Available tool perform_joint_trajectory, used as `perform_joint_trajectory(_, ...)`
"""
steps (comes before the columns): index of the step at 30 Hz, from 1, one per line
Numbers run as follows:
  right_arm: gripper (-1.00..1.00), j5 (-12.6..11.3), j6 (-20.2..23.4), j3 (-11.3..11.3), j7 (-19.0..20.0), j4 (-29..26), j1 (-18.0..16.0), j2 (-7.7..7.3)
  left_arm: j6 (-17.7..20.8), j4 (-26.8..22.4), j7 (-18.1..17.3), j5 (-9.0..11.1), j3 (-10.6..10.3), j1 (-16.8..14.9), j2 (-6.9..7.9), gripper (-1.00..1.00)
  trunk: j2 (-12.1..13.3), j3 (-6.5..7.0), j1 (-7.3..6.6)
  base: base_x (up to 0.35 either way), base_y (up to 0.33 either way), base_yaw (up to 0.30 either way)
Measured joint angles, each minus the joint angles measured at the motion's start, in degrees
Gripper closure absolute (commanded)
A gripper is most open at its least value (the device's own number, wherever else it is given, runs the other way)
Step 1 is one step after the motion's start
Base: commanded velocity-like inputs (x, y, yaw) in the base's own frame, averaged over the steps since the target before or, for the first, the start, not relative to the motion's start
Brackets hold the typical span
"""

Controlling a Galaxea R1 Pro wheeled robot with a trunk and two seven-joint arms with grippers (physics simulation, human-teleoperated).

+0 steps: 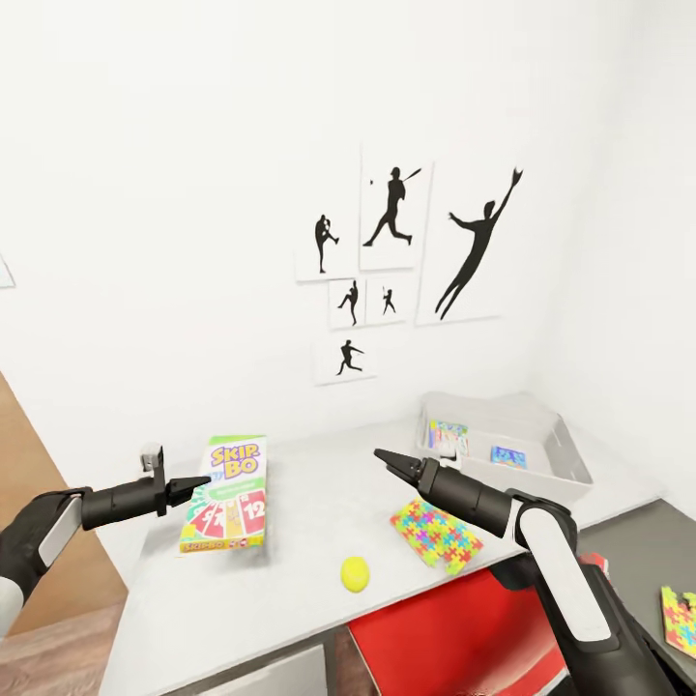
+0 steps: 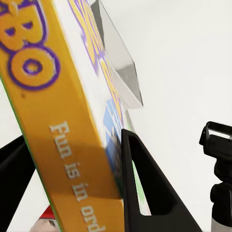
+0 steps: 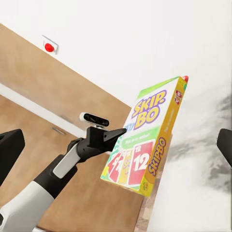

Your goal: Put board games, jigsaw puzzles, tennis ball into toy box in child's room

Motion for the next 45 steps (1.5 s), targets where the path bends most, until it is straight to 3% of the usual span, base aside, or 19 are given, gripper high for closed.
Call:
perform_joint_trajectory(3, -1.0, 0.0, 0.0, 0.0, 0.0, 0.0, 0.0, 0.0, 0.0, 0.0, 0.0, 0.0, 0.0, 0.0, -0.02, 1.0, 1.2, 0.75, -0.66, -0.008, 0.0, -0.179)
perform_joint_trajectory(18, -1.0, 0.1, 0.0, 0.0, 0.0, 0.0, 0.0, -0.05, 0.0, 0.0, 0.0, 0.1, 0.0, 0.0, -0.09, 1.0, 1.2, 1.77, -0.67, -0.001, 0.0, -0.169)
perform_joint_trajectory(32, -1.0, 0.0, 0.0, 0.0, -0.3, 0.0, 0.0, 0.0, -0.4, 0.0, 0.0, 0.1, 0.0, 0.0, 0.0, 1.0, 1.2, 2.04, -0.67, 0.0, -0.002, -0.04)
perform_joint_trajectory(45, -1.0, 0.0, -0.2, 0.0, -0.3, 0.0, 0.0, 0.01, -0.6, 0.0, 0.0, 0.0, 0.0, 0.0, -0.01, 1.0, 1.2, 2.51, -0.66, 0.0, -0.255, -0.014)
